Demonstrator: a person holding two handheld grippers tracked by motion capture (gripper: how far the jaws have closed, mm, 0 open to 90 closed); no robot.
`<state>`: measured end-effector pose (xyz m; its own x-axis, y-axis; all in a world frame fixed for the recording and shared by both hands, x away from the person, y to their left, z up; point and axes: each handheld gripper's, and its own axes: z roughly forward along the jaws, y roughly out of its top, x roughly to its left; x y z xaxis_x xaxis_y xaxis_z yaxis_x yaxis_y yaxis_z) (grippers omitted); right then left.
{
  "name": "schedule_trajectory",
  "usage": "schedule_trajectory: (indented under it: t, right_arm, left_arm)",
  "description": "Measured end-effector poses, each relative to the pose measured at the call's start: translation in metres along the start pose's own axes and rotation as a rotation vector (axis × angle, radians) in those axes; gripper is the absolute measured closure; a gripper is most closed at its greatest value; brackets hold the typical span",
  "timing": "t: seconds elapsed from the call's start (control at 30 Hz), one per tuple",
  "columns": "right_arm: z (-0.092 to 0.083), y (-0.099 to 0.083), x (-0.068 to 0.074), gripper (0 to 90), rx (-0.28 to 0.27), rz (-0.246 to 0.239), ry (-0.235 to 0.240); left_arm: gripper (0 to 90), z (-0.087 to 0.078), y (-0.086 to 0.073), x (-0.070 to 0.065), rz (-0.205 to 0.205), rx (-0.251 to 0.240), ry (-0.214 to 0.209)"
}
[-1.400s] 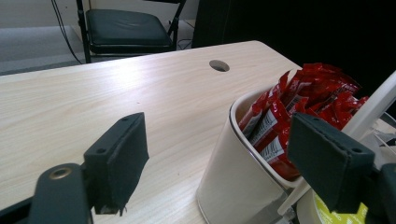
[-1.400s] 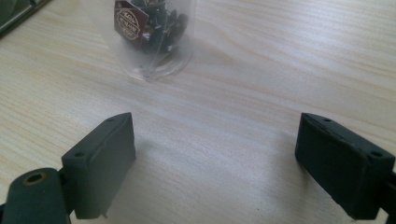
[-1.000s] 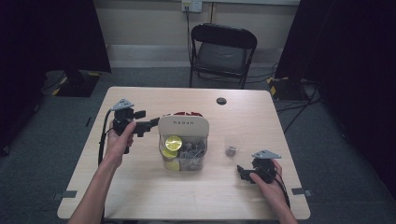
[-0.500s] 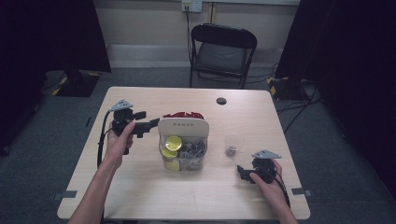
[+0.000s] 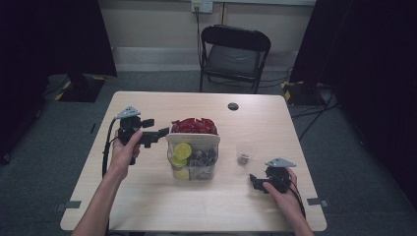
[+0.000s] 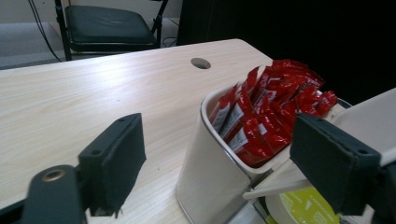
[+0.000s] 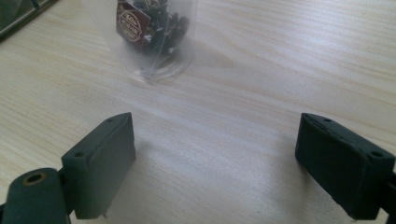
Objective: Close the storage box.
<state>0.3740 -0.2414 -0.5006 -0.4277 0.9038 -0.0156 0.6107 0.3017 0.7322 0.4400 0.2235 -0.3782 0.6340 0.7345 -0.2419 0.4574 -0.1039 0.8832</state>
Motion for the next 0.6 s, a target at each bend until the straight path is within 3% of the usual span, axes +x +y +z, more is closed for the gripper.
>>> schedule_trajectory:
  t: [0.6]
  right_arm:
    - [-0.0001, 0.0, 0.0008, 11.7, 0.001, 0.007, -0.008]
  left_arm:
    - [15.8, 0.002, -0.005, -0.0079, 0.019, 0.048, -0.013]
